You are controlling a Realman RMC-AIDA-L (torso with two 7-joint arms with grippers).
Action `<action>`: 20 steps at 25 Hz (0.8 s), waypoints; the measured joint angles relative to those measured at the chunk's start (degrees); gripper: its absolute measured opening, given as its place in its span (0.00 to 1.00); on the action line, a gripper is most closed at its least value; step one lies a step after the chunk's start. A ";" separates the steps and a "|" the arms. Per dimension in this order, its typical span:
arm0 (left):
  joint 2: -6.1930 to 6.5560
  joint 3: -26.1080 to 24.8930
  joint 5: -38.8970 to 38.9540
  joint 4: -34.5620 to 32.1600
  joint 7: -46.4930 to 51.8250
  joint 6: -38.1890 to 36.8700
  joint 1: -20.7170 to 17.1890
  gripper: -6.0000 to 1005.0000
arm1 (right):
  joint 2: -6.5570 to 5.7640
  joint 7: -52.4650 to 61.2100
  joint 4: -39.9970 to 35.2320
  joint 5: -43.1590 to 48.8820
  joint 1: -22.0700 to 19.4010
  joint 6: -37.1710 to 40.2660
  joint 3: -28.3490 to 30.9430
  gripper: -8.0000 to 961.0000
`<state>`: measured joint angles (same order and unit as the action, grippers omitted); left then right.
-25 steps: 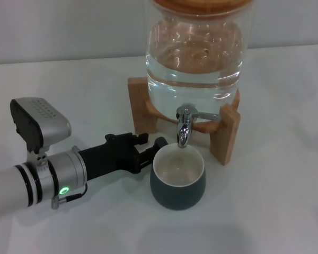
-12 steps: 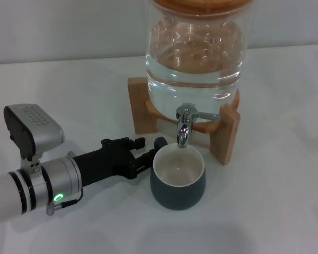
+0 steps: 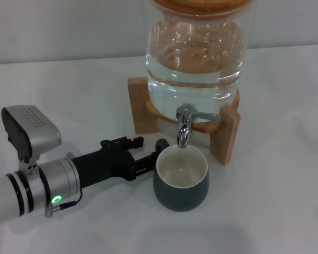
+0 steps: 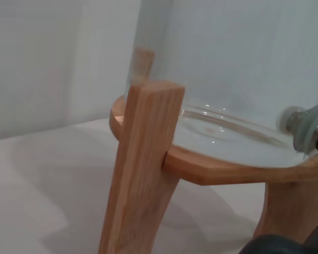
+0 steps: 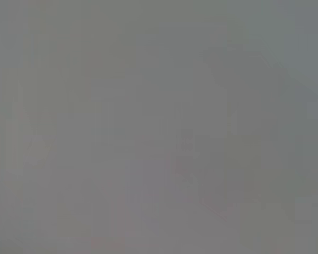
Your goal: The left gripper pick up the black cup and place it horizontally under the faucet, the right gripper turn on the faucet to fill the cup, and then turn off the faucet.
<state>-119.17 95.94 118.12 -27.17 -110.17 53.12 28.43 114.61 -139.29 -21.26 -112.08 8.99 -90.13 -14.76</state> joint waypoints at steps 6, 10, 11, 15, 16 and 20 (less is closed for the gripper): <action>0.13 -0.18 0.03 -0.56 -0.03 0.18 -1.30 0.62 | 0.00 0.06 -0.10 -0.06 -0.19 -0.04 0.00 0.85; 0.29 -0.27 0.00 -2.72 -0.12 0.21 -3.25 0.62 | 0.00 0.04 -0.19 -0.08 -0.22 -0.06 0.00 0.85; 0.45 -0.66 -0.01 -4.52 -0.47 0.26 -4.95 0.62 | 0.01 -0.06 -0.23 -0.12 -0.30 -0.06 0.00 0.85; 0.71 -1.02 -0.05 -6.46 -0.78 0.68 -6.98 0.62 | 0.01 -0.16 -0.25 -0.18 -0.38 -0.06 0.00 0.85; 0.79 -1.03 -0.06 -6.78 -0.79 0.98 -7.30 0.62 | 0.00 -0.16 -0.26 -0.20 -0.38 -0.06 0.00 0.85; 1.37 -1.02 -0.13 -6.88 -0.64 3.04 -8.05 0.62 | 0.00 -0.10 -0.27 -0.24 -0.52 -0.15 0.00 0.85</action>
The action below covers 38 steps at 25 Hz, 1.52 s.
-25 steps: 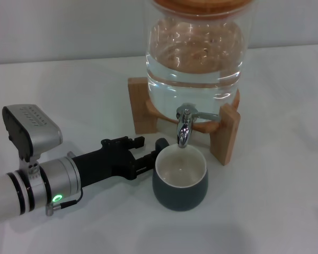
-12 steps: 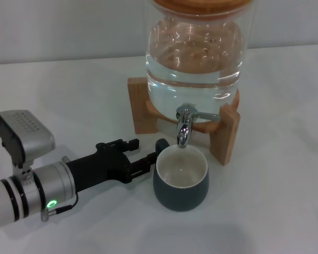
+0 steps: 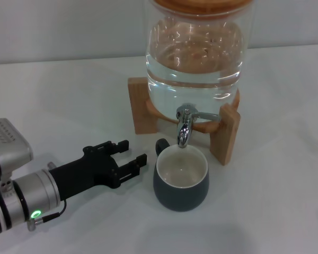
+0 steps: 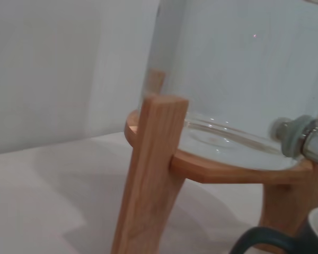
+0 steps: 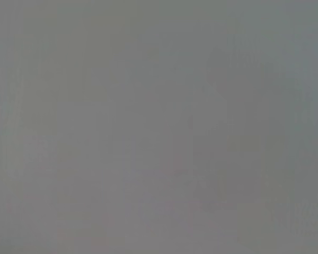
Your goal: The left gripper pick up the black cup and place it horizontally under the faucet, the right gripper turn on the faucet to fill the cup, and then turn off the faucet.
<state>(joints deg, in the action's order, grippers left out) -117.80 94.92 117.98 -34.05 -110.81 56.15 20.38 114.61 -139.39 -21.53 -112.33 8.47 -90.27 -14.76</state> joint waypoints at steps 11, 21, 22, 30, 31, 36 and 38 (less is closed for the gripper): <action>0.36 -9.53 -0.27 0.29 -3.72 7.38 -5.74 0.61 | -0.31 8.62 -8.57 6.23 -3.15 -3.78 -2.21 0.85; -1.39 -26.94 2.99 2.26 -10.37 13.45 -10.68 0.61 | 0.16 37.24 -35.11 19.69 -4.13 -13.79 -9.64 0.85; -1.39 -27.80 4.00 2.98 -11.03 13.97 -10.70 0.61 | 0.19 38.00 -35.94 19.72 -4.22 -13.85 -10.96 0.84; -1.38 -31.11 12.36 7.56 -16.72 17.54 -10.75 0.61 | 0.33 44.83 -42.98 20.40 -4.10 -13.55 -27.37 0.84; -1.38 -31.11 12.55 7.58 -16.82 17.55 -10.75 0.61 | 0.37 45.26 -43.48 20.33 -3.98 -13.23 -29.49 0.84; -1.38 -31.15 13.40 8.34 -17.24 17.58 -10.59 0.61 | 0.52 47.90 -45.85 19.94 -3.45 -9.62 -38.26 0.84; -1.38 -31.16 13.45 8.47 -17.27 17.58 -10.51 0.61 | 0.56 49.26 -46.87 19.57 -3.34 -7.06 -41.57 0.84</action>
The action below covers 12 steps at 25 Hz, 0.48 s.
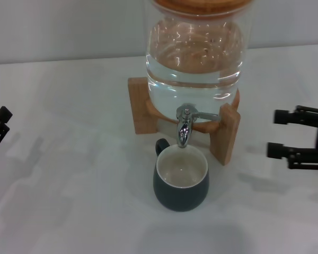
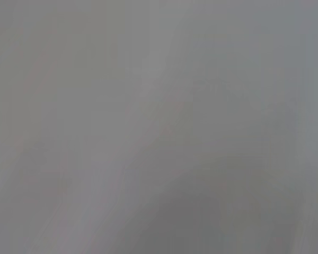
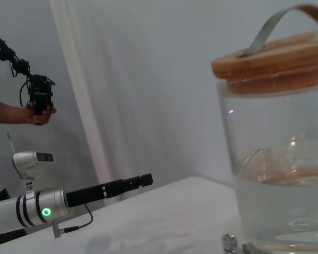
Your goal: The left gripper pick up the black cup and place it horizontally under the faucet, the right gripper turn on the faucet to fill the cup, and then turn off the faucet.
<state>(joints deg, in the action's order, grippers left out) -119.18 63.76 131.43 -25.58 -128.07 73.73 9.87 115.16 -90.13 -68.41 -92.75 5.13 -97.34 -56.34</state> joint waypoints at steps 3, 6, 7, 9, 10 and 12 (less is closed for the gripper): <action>0.00 -0.02 0.02 0.38 0.00 0.00 0.14 0.61 | 0.05 1.64 -1.49 -0.67 0.04 3.66 -4.22 0.84; 0.00 -0.04 0.03 0.73 0.00 -0.01 0.27 0.61 | 0.06 3.75 -3.31 -0.86 0.10 6.97 -7.61 0.84; 0.00 -0.04 0.04 0.78 0.00 -0.01 0.27 0.61 | 0.06 4.37 -4.13 -0.86 0.12 7.94 -8.91 0.84; 0.00 -0.05 0.07 1.08 0.00 -0.01 0.34 0.61 | 0.06 5.31 -5.52 -0.81 0.13 9.77 -11.13 0.84; 0.00 -0.04 0.07 1.22 0.00 0.00 0.38 0.61 | 0.06 5.63 -5.97 -0.66 0.13 10.61 -12.10 0.84; 0.00 -0.04 0.07 1.37 0.01 0.01 0.41 0.61 | 0.06 6.34 -6.86 -0.43 0.14 12.69 -14.05 0.84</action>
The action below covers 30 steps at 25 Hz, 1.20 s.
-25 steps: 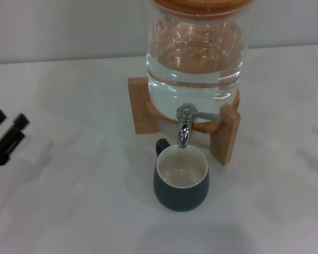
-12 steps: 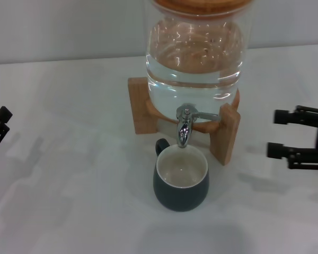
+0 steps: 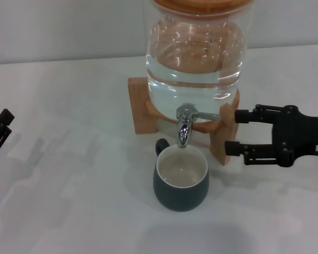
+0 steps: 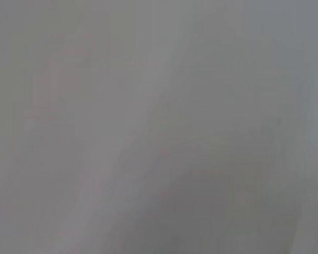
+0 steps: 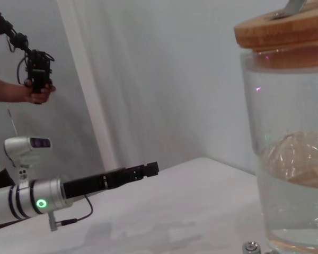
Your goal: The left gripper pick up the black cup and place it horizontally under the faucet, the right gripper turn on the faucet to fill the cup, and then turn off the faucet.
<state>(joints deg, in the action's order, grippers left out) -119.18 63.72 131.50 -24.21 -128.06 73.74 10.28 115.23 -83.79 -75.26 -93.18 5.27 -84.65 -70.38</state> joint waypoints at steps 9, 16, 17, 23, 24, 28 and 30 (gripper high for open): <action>0.00 0.18 0.00 0.03 0.00 0.00 -0.29 0.61 | -0.08 2.32 -1.15 0.31 0.48 4.67 -2.93 0.84; 0.00 0.30 -0.03 0.20 0.00 0.00 -0.46 0.61 | -0.09 3.26 -1.20 0.72 0.89 5.38 -4.76 0.84; 0.00 0.31 -0.04 0.36 0.00 0.00 -0.48 0.61 | -0.09 3.32 -1.23 0.72 0.93 5.39 -4.97 0.84; 0.00 0.21 -0.17 0.73 0.00 0.26 -0.52 0.61 | -0.09 3.55 -1.53 0.74 1.27 5.26 -6.29 0.84; 0.00 0.18 -0.17 0.81 0.00 0.35 -0.53 0.61 | -0.10 3.64 -1.70 0.74 1.30 5.19 -6.48 0.84; 0.00 0.04 -0.15 0.95 0.00 0.57 -0.53 0.61 | -0.10 4.36 -3.27 0.79 1.16 4.94 -7.20 0.84; 0.00 0.03 -0.15 0.95 0.00 0.60 -0.53 0.61 | -0.14 4.44 -4.00 0.80 0.95 4.91 -7.51 0.84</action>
<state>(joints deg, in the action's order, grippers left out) -119.18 63.74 131.35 -23.26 -128.05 74.34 9.75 115.08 -79.35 -79.26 -92.38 6.22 -79.74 -77.89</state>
